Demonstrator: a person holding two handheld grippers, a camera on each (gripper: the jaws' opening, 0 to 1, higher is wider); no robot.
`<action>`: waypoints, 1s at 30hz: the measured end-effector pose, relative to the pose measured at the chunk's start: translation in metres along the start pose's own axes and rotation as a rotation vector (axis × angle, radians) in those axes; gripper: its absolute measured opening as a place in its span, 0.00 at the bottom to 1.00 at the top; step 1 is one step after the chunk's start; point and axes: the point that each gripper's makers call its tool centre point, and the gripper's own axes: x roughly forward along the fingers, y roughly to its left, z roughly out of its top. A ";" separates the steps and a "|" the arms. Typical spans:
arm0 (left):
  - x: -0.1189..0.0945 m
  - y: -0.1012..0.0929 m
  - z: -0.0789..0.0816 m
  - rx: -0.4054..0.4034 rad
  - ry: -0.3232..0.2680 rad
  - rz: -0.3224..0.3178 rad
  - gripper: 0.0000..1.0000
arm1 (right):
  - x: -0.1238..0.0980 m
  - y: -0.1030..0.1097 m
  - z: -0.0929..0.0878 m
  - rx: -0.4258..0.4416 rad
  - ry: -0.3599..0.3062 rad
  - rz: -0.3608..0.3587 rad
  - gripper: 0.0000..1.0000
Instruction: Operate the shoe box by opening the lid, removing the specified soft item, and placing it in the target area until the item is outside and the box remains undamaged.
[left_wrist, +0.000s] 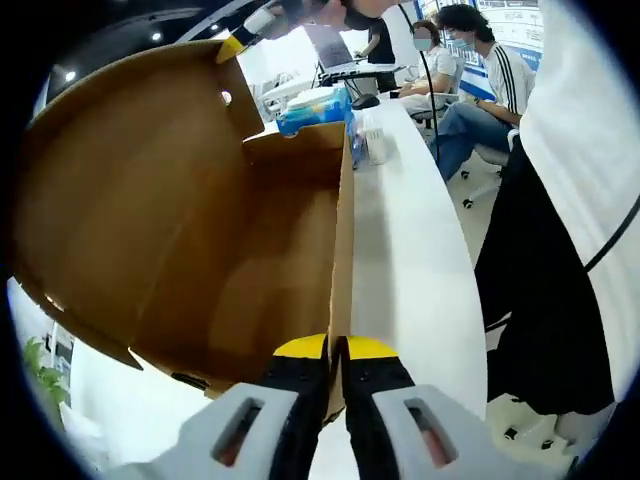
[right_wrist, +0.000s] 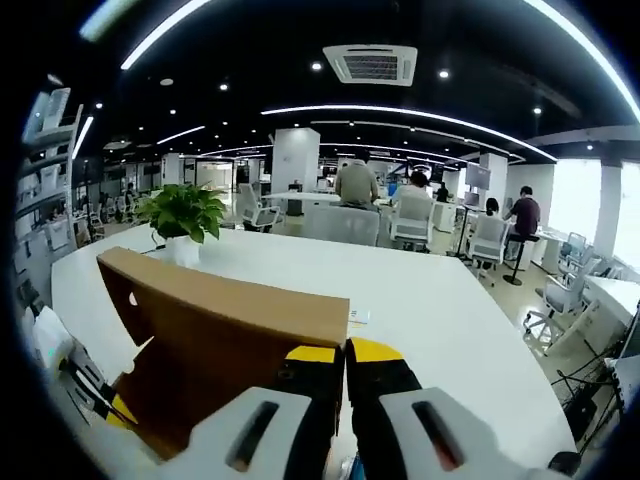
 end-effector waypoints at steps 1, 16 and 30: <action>0.000 -0.001 0.000 0.010 0.000 -0.006 0.03 | -0.003 0.001 0.001 -0.003 -0.009 -0.007 0.00; 0.000 -0.006 0.001 0.039 -0.017 0.002 0.03 | -0.030 0.002 -0.002 -0.042 -0.029 -0.042 0.00; 0.008 -0.004 -0.003 -0.004 0.020 0.013 0.04 | -0.043 0.011 -0.031 -0.121 -0.006 -0.029 0.00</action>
